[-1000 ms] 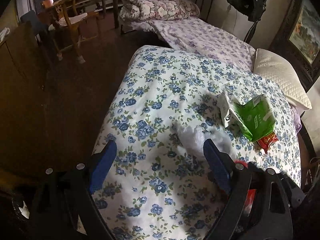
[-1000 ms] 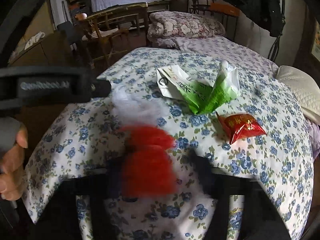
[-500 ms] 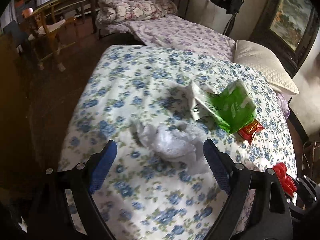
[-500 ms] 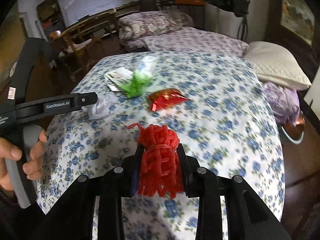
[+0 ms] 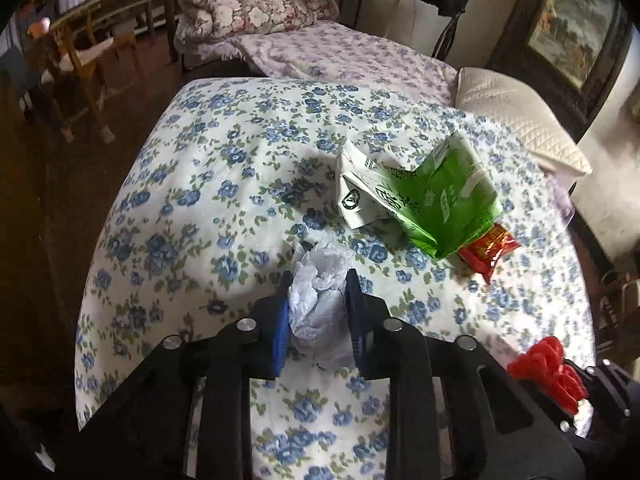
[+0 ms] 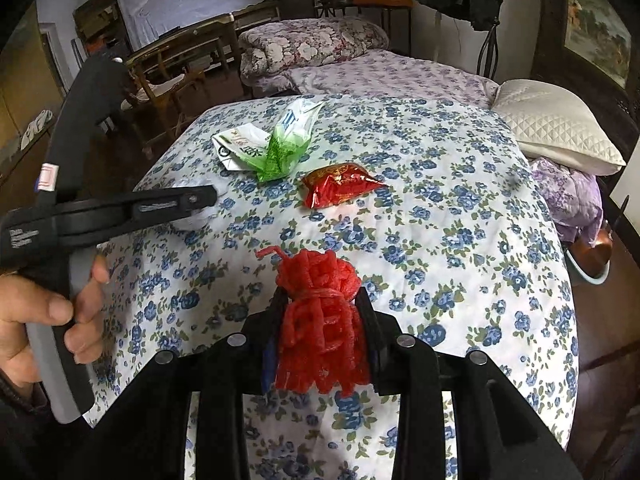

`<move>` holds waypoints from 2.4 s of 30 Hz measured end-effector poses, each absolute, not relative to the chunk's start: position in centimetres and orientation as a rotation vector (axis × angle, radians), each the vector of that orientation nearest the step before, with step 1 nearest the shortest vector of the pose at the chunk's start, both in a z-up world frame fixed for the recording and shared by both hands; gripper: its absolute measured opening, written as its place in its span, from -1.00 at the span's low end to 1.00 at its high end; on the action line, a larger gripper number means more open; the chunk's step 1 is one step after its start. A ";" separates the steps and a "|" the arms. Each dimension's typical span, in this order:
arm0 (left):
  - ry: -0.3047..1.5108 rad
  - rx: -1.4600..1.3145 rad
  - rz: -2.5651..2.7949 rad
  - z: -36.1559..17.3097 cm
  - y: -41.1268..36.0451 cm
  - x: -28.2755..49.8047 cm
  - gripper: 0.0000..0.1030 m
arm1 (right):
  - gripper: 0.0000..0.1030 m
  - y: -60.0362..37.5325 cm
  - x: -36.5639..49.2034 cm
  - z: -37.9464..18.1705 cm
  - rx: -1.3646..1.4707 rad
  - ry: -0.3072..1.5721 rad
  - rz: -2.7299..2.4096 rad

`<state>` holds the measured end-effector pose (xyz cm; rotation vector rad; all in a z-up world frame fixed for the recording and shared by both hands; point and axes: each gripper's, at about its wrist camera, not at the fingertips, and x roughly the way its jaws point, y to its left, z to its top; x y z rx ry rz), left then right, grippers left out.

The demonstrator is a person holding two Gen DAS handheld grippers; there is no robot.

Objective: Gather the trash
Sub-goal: 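Grasp the white tissue with the left gripper while the right gripper grasps the red yarn, then carry tissue and red yarn to the red wastebasket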

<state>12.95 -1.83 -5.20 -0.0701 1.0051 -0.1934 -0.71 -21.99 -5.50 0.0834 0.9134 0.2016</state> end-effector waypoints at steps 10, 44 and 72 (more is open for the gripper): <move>0.931 -0.038 -0.218 -2.0 -2.1 10.1 -0.53 | -0.32 -22.1 -1.0 -5.3 0.089 0.906 0.211; 0.840 0.123 -0.532 1.6 -12.7 -1.8 -0.53 | -0.37 -38.8 -16.8 -0.9 0.331 0.699 -0.094; 1.269 0.512 -1.113 -8.2 -43.1 -21.8 -0.52 | -0.37 -56.6 -36.6 -24.3 0.670 1.140 -0.436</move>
